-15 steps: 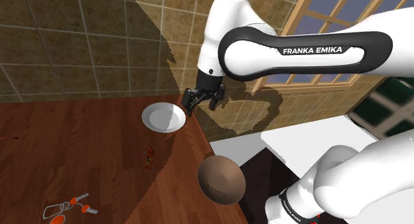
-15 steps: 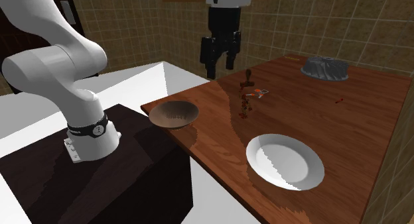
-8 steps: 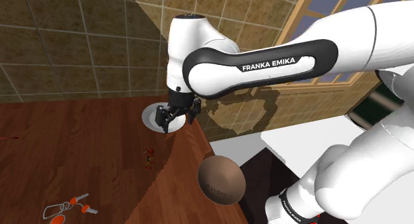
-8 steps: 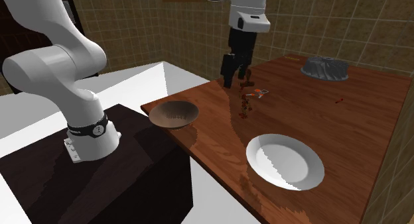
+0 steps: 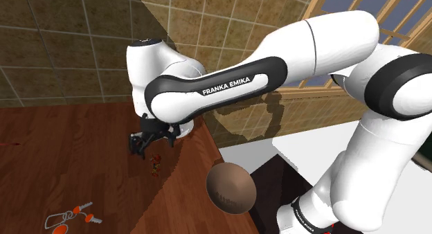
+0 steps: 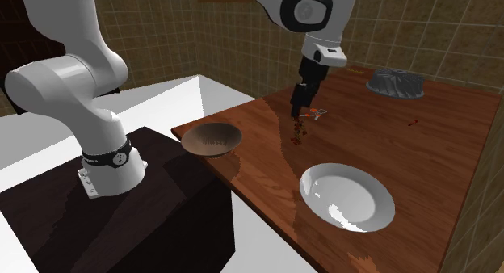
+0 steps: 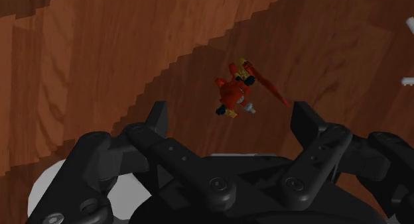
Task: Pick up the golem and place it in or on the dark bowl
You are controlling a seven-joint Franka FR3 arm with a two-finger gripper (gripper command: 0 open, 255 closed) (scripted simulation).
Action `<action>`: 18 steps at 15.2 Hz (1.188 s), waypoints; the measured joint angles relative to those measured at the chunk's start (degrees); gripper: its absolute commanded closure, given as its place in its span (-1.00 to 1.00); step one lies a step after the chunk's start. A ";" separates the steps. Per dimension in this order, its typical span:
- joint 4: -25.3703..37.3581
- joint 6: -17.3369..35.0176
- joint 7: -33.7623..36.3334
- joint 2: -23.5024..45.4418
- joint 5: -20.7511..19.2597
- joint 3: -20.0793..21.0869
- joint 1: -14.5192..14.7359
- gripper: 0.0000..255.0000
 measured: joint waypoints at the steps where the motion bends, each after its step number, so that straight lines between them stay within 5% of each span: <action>1: 0.51 -0.08 0.33 0.81 -0.23 0.04 0.33 -1.00; 15: -2.27 5.02 1.54 3.61 -1.57 -0.32 1.14 -1.00; 16: -2.27 5.02 1.54 3.61 -1.57 -0.32 1.14 1.00; 18: -2.27 5.02 1.54 3.61 -1.57 -0.32 1.14 1.00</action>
